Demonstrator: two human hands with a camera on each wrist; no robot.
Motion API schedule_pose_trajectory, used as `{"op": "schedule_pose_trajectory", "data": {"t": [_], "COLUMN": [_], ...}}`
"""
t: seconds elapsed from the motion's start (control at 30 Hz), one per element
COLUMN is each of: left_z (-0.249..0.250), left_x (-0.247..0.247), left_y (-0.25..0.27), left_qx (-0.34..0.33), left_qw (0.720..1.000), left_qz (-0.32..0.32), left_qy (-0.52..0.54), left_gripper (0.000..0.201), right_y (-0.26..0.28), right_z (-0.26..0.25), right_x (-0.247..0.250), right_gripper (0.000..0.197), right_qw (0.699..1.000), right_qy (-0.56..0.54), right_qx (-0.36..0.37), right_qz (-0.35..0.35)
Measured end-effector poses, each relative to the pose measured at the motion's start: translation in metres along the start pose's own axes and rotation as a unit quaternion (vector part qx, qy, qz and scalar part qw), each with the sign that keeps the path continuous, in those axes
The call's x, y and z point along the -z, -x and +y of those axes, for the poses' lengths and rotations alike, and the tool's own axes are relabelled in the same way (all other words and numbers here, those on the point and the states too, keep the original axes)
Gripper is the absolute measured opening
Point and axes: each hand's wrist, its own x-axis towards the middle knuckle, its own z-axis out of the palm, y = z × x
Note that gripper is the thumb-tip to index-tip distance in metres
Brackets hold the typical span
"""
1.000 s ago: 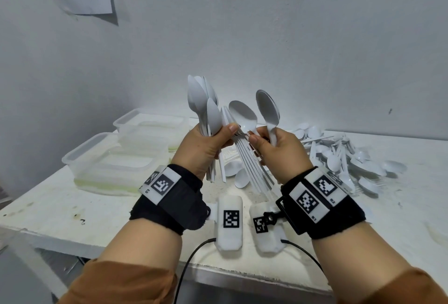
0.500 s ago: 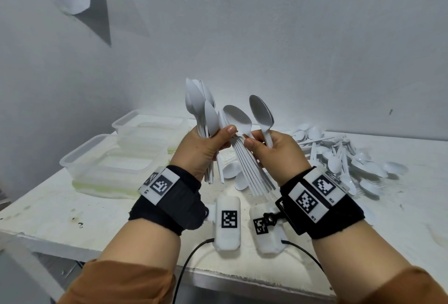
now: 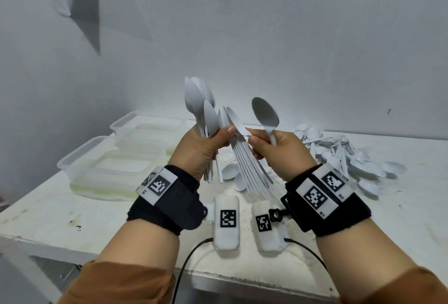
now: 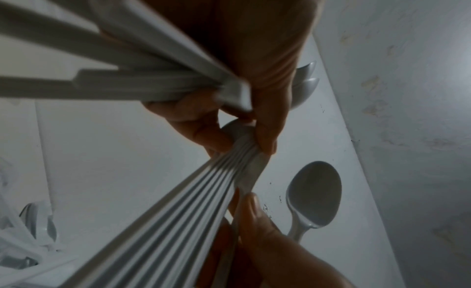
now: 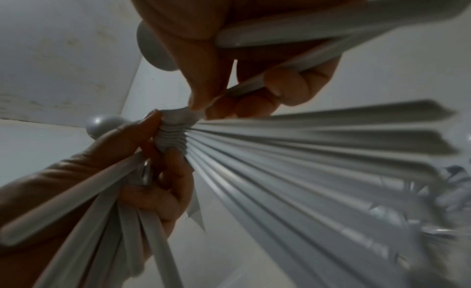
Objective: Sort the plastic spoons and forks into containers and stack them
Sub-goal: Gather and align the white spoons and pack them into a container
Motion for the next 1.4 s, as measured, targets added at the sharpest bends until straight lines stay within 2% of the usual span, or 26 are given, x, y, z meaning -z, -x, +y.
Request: {"op": "schedule_pose_trajectory", "data": {"t": [0.2,0.3,0.37,0.63,0.77,0.93,1.0,1.07,1.17,1.4], "left_z": [0.001,0.004,0.006,0.007,0.009,0.01,0.01,0.009,0.008,0.008], "left_x": [-0.002,-0.006,-0.007,-0.005,-0.002,0.004,0.004,0.004,0.003,0.001], "left_y": [0.004,0.005,0.007,0.011,0.01,0.006,0.005,0.005,0.005,0.005], "left_qx": [0.009,0.009,0.01,0.011,0.008,0.004,0.008,0.007,0.004,0.003], "left_qw": [1.0,1.0,1.0,0.999,1.0,0.999,0.999,0.999,0.999,1.0], "left_qz": [-0.003,0.004,0.007,0.021,0.026,0.038,0.039,0.035,0.029,0.025], "left_qy": [-0.006,-0.016,-0.013,-0.033,-0.012,-0.021,-0.021,-0.018,-0.02,-0.011], "left_gripper": [0.036,0.061,0.07,0.055,0.043,0.049,0.048,0.045,0.054,0.056], "right_y": [0.001,0.001,0.002,0.003,0.003,-0.003,-0.003,-0.002,-0.002,-0.004], "right_z": [-0.001,-0.001,-0.003,-0.003,-0.003,-0.004,-0.005,-0.005,-0.006,0.0], "right_x": [-0.002,-0.003,-0.004,-0.002,0.002,0.009,0.008,0.005,0.004,0.003], "right_gripper": [0.015,0.016,0.016,0.021,0.021,0.024,0.024,0.032,0.03,0.021], "right_qw": [0.999,0.999,0.999,0.996,0.996,0.998,0.996,0.994,0.997,0.997], "right_qy": [0.008,0.005,0.002,0.014,0.037,0.057,0.073,0.093,0.032,0.049], "right_qx": [-0.008,-0.015,-0.014,-0.019,-0.024,-0.031,-0.024,-0.018,-0.042,0.051], "right_qz": [-0.031,-0.042,-0.048,-0.08,-0.073,-0.025,-0.038,-0.05,-0.053,-0.011]}}
